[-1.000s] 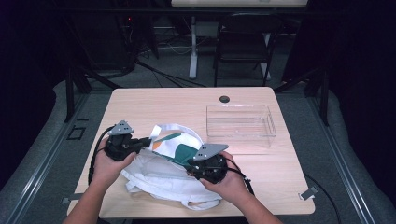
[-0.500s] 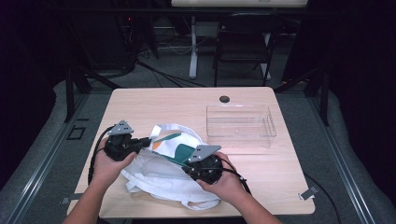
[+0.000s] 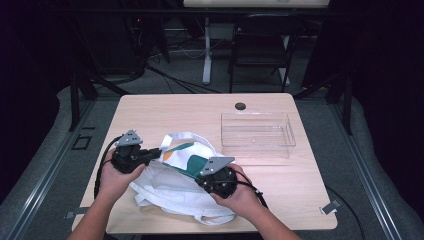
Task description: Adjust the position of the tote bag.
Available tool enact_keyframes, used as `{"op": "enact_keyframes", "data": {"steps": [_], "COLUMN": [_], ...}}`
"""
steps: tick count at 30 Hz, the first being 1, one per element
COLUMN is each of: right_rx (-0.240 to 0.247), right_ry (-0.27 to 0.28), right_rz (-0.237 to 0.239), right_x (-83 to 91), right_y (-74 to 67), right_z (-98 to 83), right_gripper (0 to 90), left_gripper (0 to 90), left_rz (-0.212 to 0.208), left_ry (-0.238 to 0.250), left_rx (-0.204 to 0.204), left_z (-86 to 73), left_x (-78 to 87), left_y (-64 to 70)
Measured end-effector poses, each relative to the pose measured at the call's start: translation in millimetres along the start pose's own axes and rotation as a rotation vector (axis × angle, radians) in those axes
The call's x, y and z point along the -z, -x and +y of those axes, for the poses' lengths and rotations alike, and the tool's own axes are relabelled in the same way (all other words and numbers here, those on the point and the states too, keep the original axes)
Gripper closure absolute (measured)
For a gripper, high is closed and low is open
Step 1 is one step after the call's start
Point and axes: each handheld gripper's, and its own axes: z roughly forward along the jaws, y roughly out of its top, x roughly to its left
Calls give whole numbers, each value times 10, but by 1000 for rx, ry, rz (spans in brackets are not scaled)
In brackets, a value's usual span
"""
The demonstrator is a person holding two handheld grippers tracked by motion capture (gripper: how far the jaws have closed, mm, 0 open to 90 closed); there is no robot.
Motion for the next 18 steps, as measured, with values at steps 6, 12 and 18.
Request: {"op": "enact_keyframes", "data": {"steps": [6, 12, 18], "right_rx": [5, 18, 20], "right_ry": [13, 26, 42], "right_rz": [-21, -44, -66], "right_x": [25, 58, 82], "right_y": [1, 8, 24], "right_z": [13, 45, 68], "right_gripper": [879, 880, 882], "left_gripper": [879, 877, 877], "left_rz": [-1, -2, -2], "left_ry": [4, 9, 15], "left_rx": [3, 3, 10], "left_z": [-7, -13, -25], "left_x": [17, 30, 42], "left_y": [-10, -14, -20]}}
